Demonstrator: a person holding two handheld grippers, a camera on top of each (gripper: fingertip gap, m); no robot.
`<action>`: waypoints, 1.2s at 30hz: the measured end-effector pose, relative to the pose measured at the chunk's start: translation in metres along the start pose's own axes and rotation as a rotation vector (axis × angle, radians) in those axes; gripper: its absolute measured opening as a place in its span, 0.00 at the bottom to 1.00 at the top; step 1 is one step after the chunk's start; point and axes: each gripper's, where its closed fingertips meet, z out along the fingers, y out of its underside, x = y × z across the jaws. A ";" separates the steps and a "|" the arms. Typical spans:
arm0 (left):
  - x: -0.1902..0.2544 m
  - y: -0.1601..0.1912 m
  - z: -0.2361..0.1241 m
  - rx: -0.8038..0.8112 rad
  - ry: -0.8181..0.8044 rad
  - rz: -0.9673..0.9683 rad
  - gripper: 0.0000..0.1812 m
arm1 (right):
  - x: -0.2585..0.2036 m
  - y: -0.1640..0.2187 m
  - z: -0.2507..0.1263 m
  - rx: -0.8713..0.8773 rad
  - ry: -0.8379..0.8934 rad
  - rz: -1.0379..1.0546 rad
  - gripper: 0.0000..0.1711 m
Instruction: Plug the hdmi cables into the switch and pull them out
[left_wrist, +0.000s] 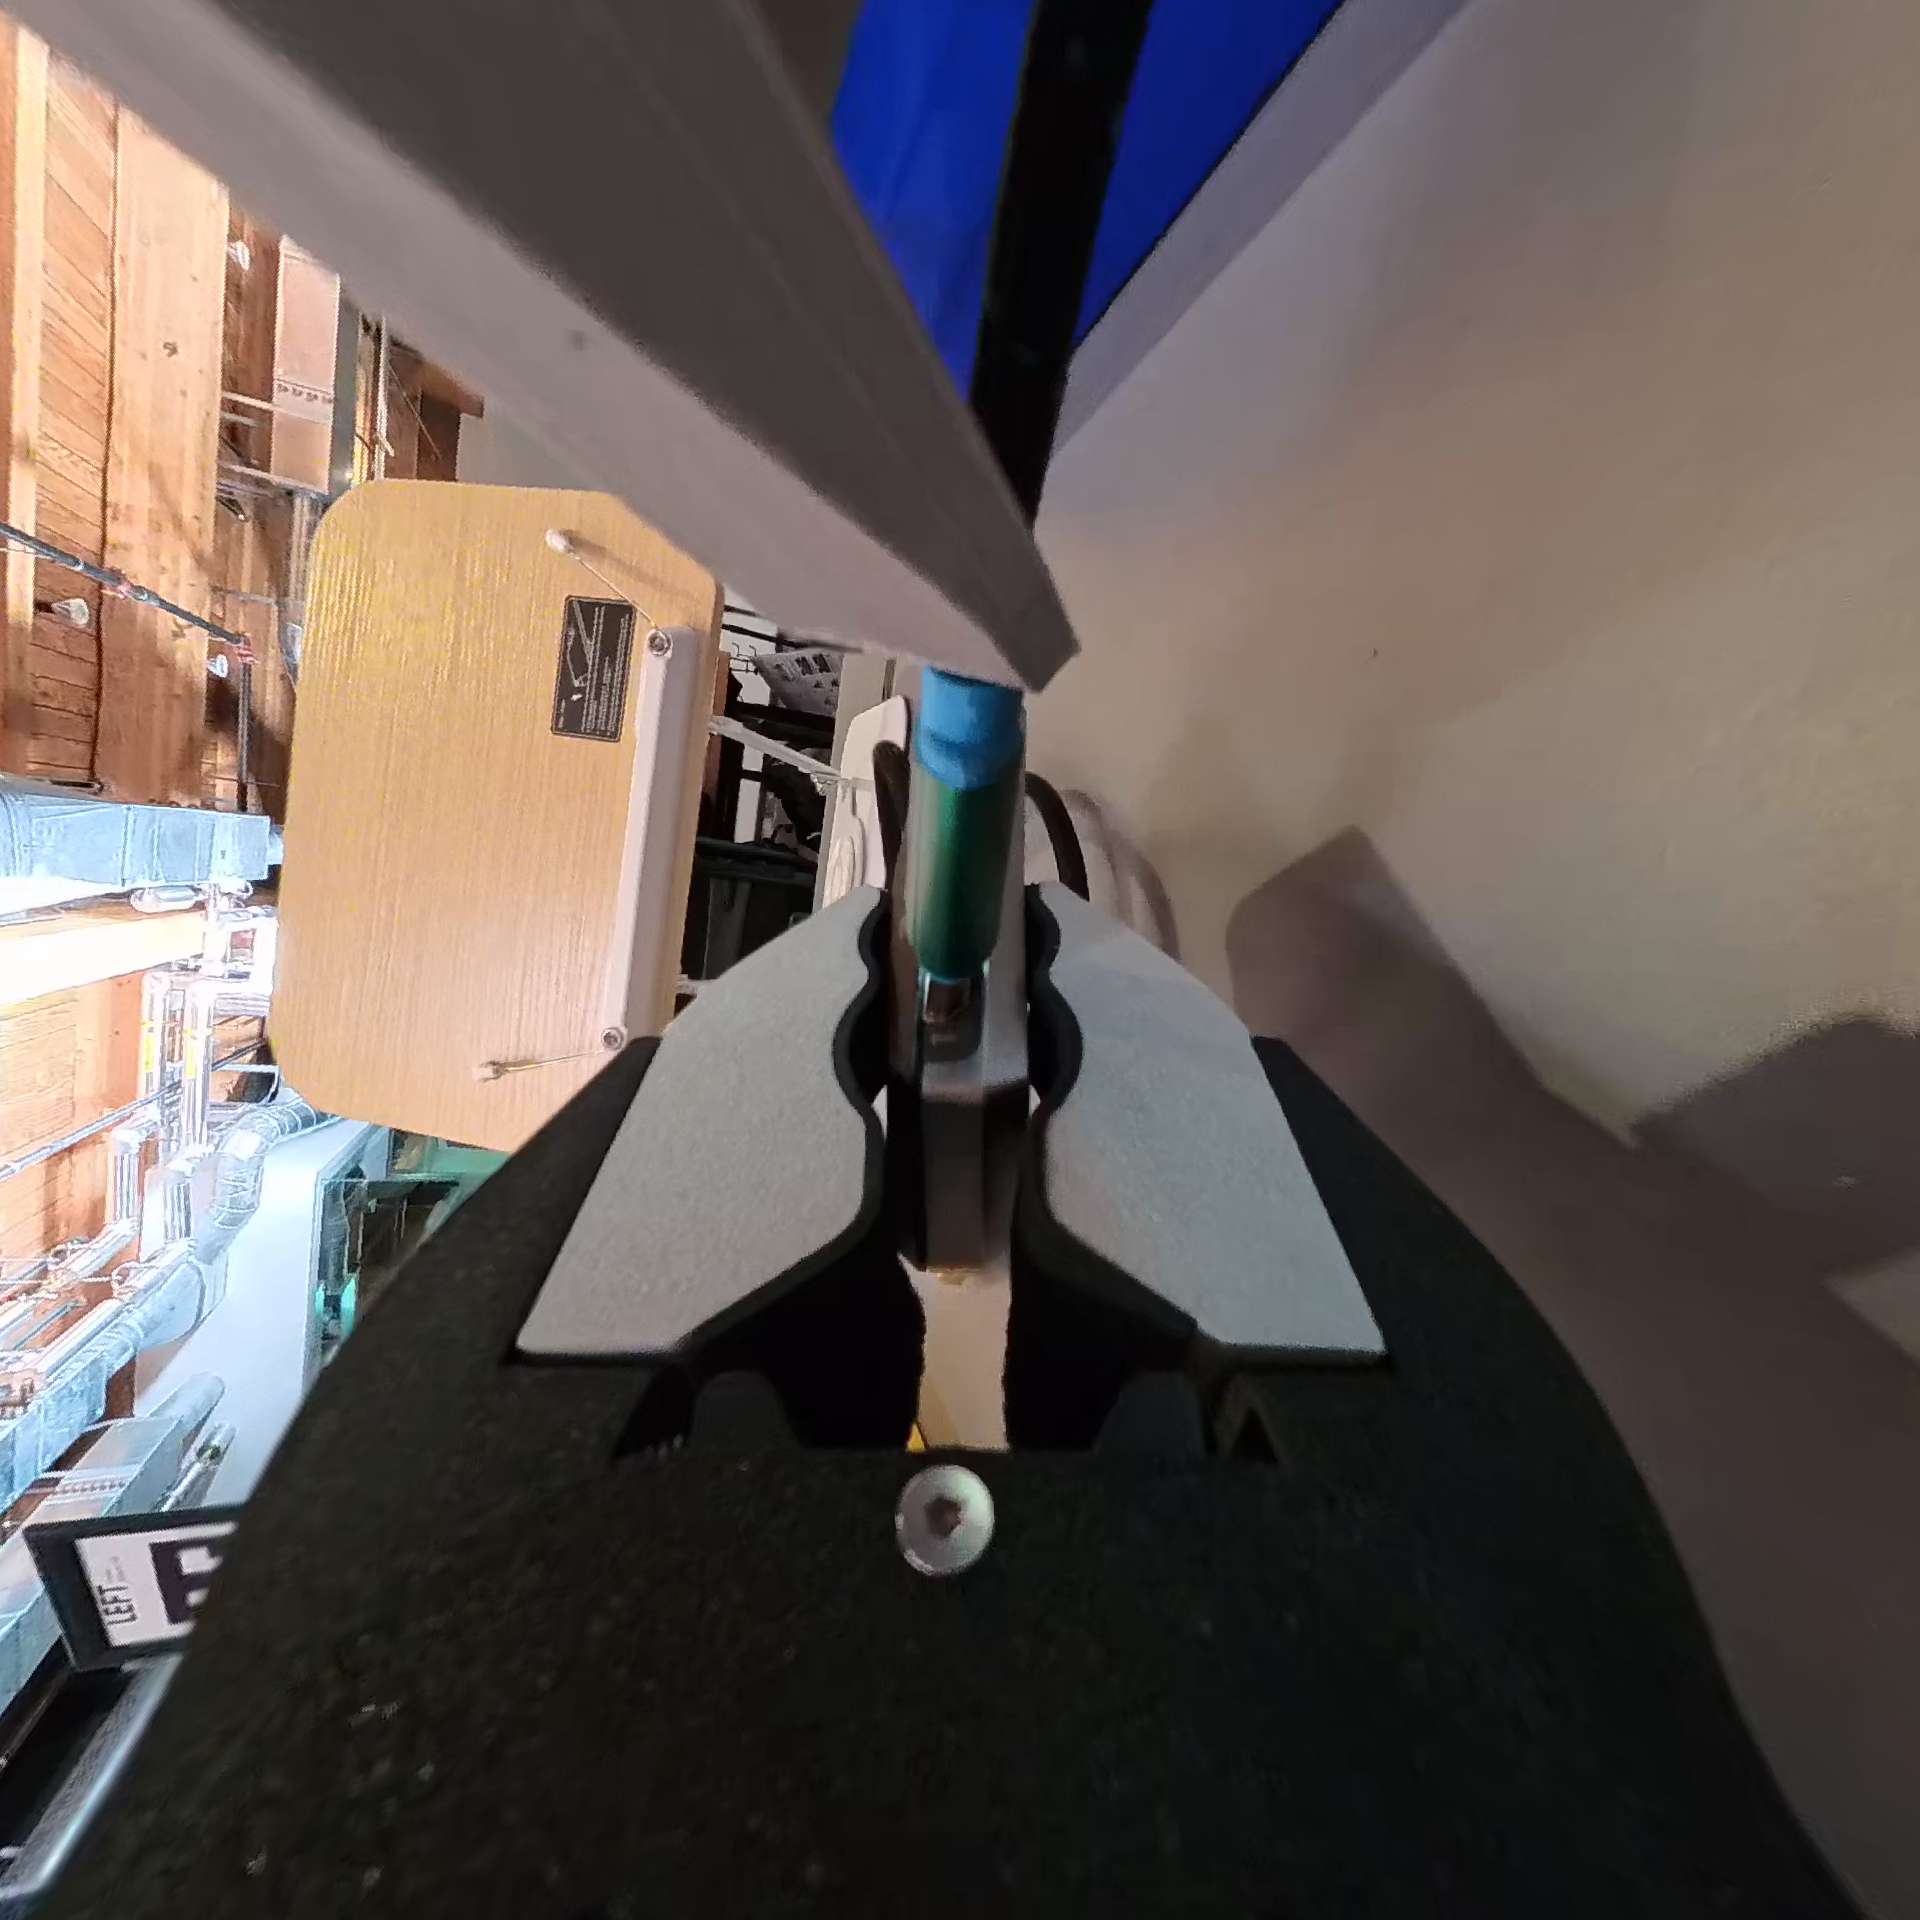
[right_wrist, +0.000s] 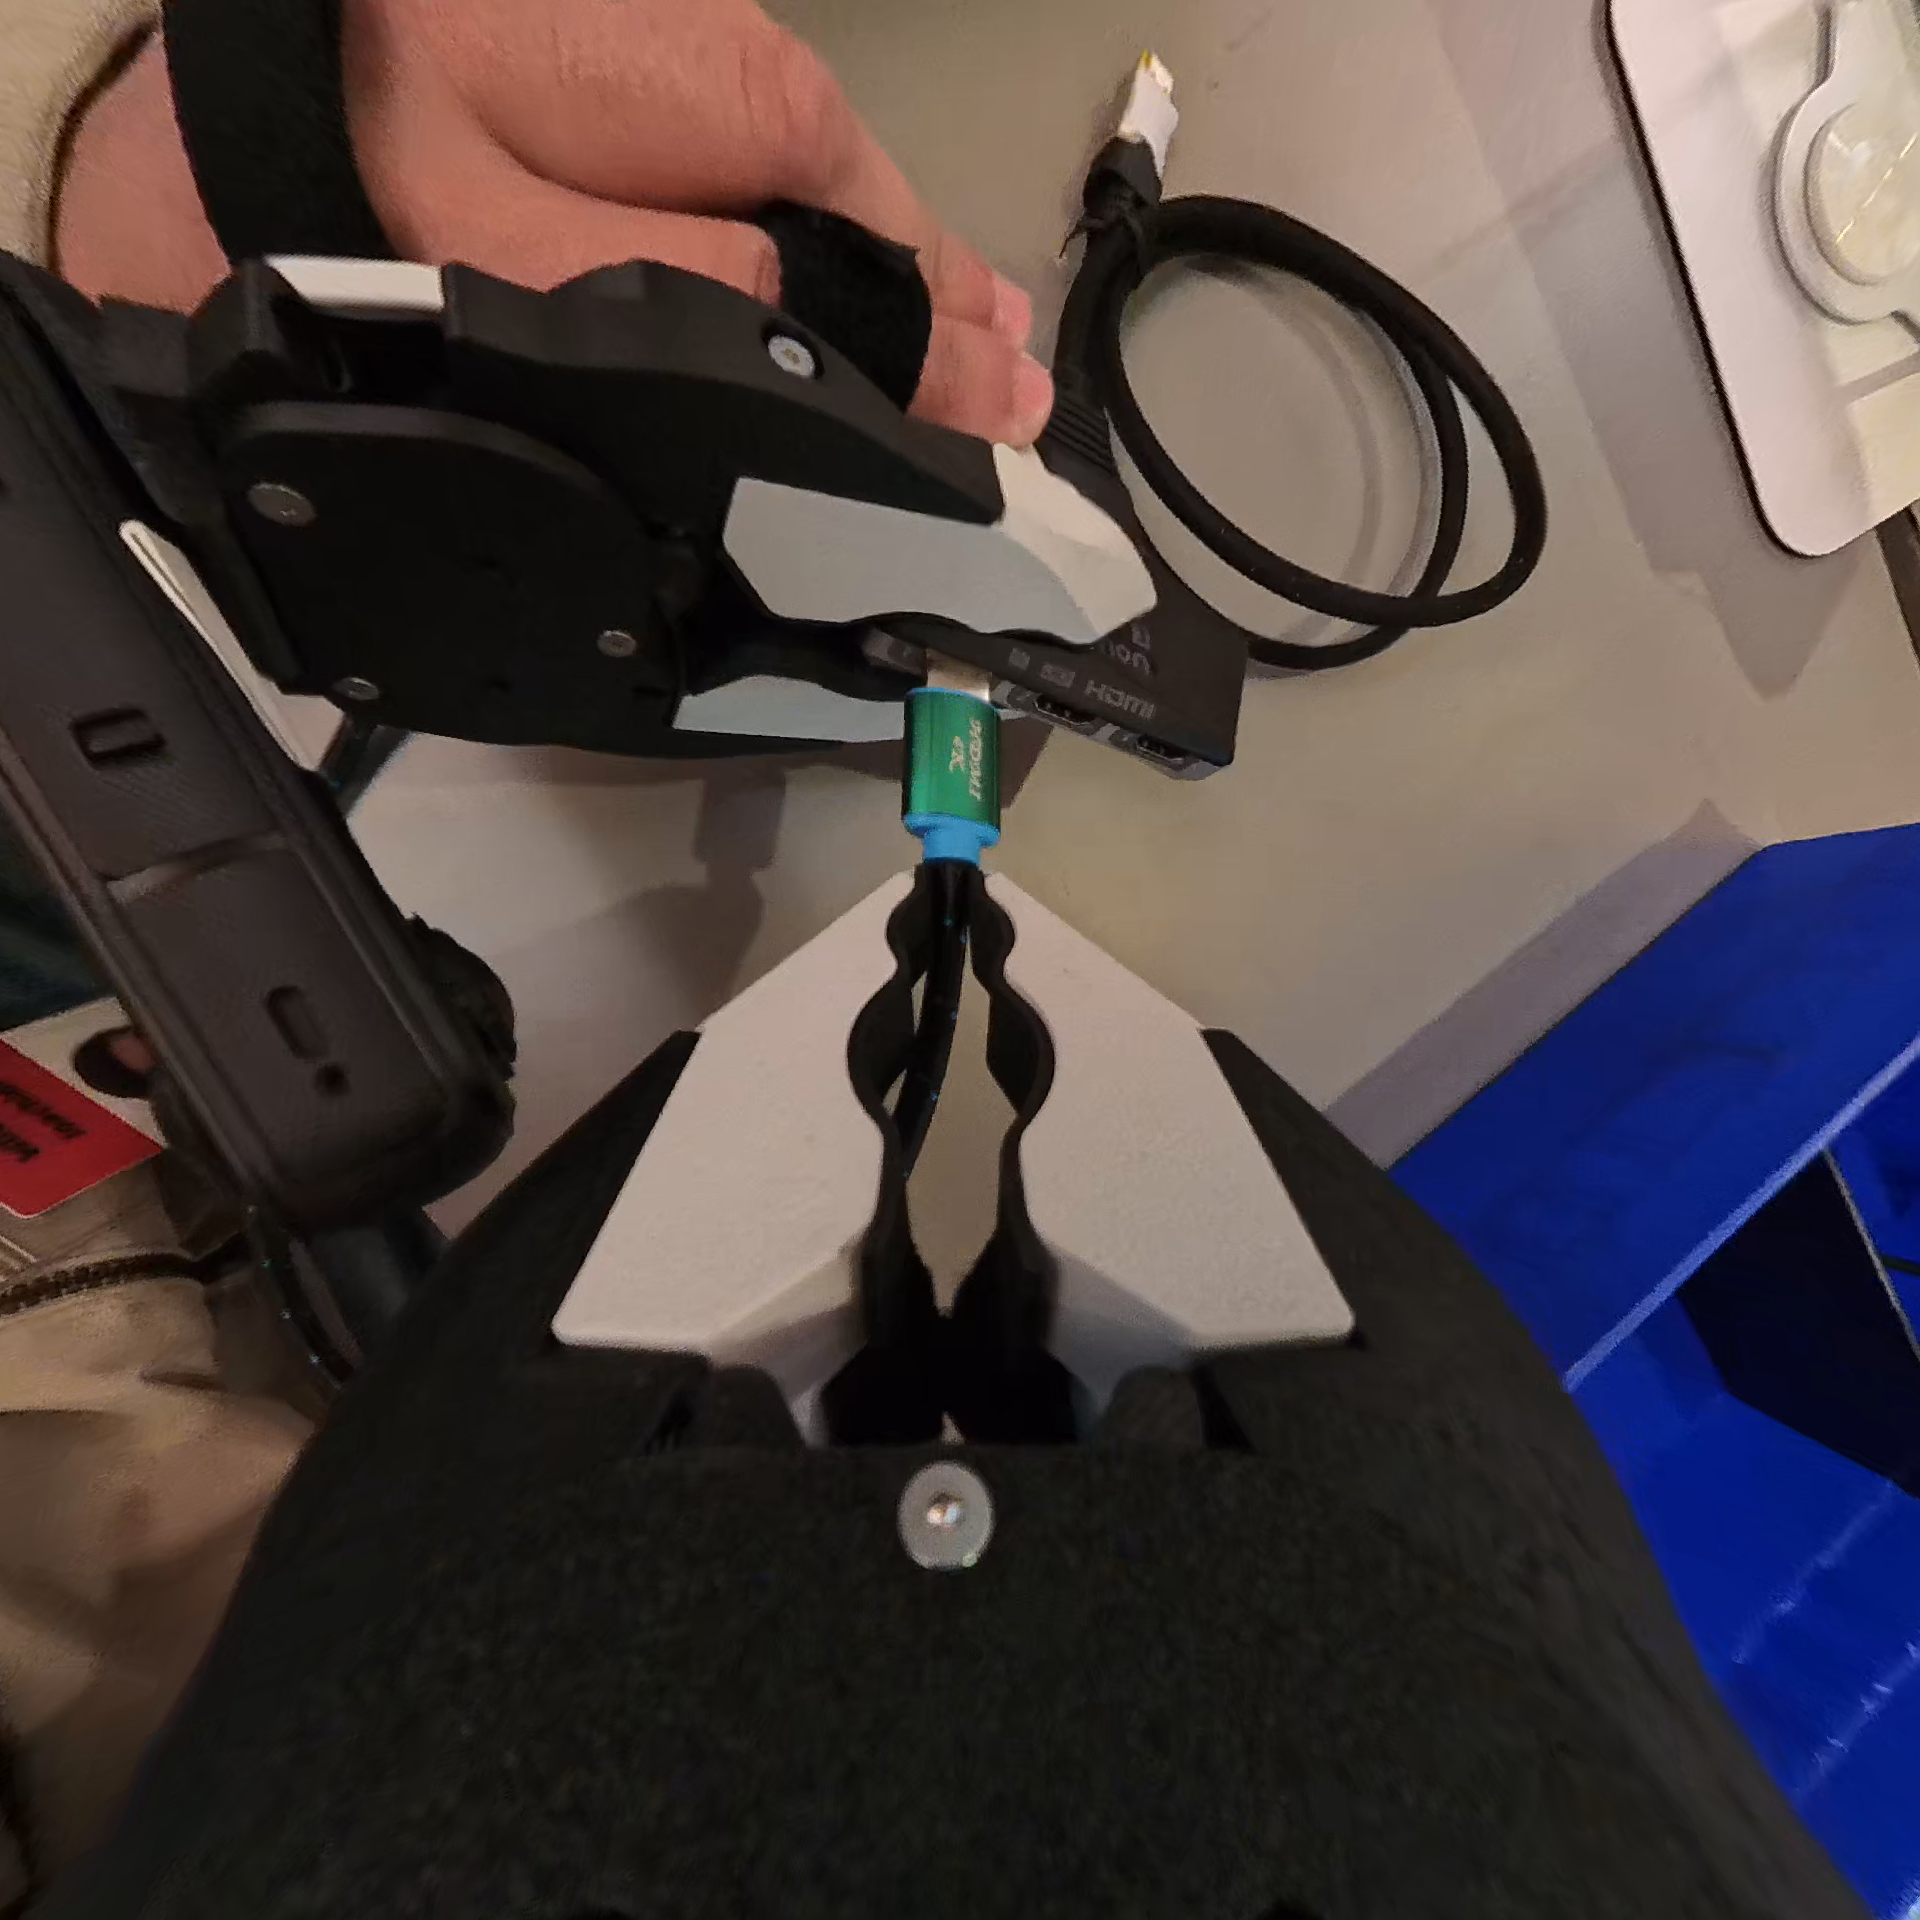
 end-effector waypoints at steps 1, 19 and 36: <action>-0.001 0.001 0.000 -0.007 0.000 -0.007 0.12 | 0.000 -0.001 0.000 0.011 -0.009 0.017 0.03; -0.007 0.006 0.002 0.012 -0.025 -0.085 0.12 | 0.007 -0.013 -0.001 0.127 -0.010 0.185 0.03; -0.011 0.011 0.003 -0.079 -0.049 -0.082 0.11 | 0.002 -0.021 0.001 0.260 -0.202 0.391 0.03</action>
